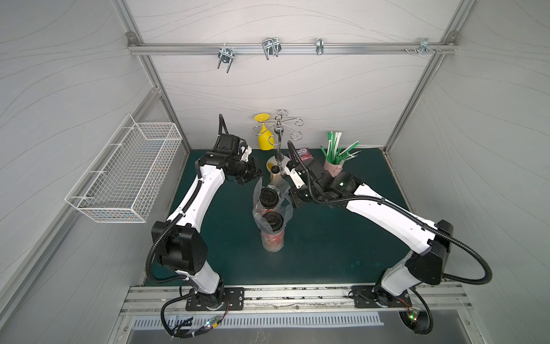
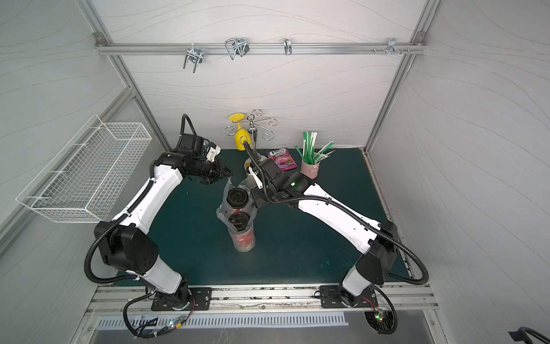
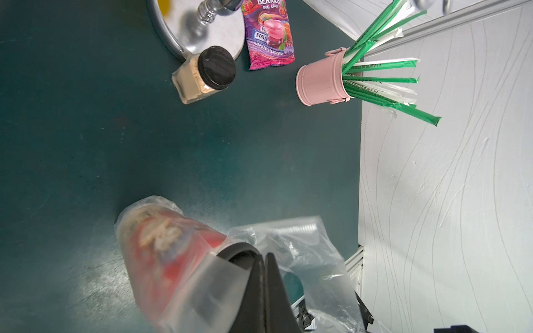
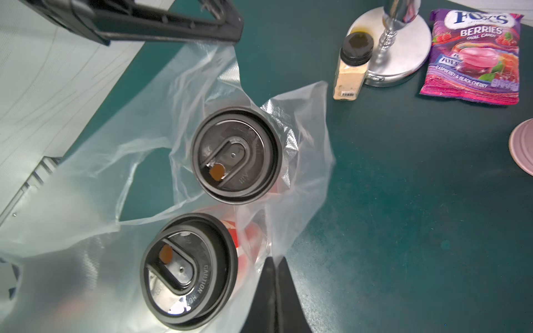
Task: Pack milk tea into plastic carrier bags
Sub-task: Move the plastic carrier bag to the center of the board.
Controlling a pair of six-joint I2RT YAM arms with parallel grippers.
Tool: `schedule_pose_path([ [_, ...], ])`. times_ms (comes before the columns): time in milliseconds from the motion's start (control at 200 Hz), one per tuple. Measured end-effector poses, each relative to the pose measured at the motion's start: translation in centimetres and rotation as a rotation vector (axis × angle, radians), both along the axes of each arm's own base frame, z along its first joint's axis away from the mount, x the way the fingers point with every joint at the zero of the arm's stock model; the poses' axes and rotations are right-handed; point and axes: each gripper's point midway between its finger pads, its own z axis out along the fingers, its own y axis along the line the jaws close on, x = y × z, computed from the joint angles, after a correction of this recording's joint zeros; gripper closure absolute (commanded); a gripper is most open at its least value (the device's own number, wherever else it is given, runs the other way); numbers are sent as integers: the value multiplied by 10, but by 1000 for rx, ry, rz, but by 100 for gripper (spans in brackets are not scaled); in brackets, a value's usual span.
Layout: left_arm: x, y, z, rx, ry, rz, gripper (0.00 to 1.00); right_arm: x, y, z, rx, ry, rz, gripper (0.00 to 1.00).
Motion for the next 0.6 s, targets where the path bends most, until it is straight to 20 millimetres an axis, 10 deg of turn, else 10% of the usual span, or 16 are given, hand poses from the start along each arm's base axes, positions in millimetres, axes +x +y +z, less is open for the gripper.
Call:
schedule_pose_path([
  [600, 10, -38, -3, -25, 17, -50, 100, -8, -21, 23, 23, -19, -52, 100],
])
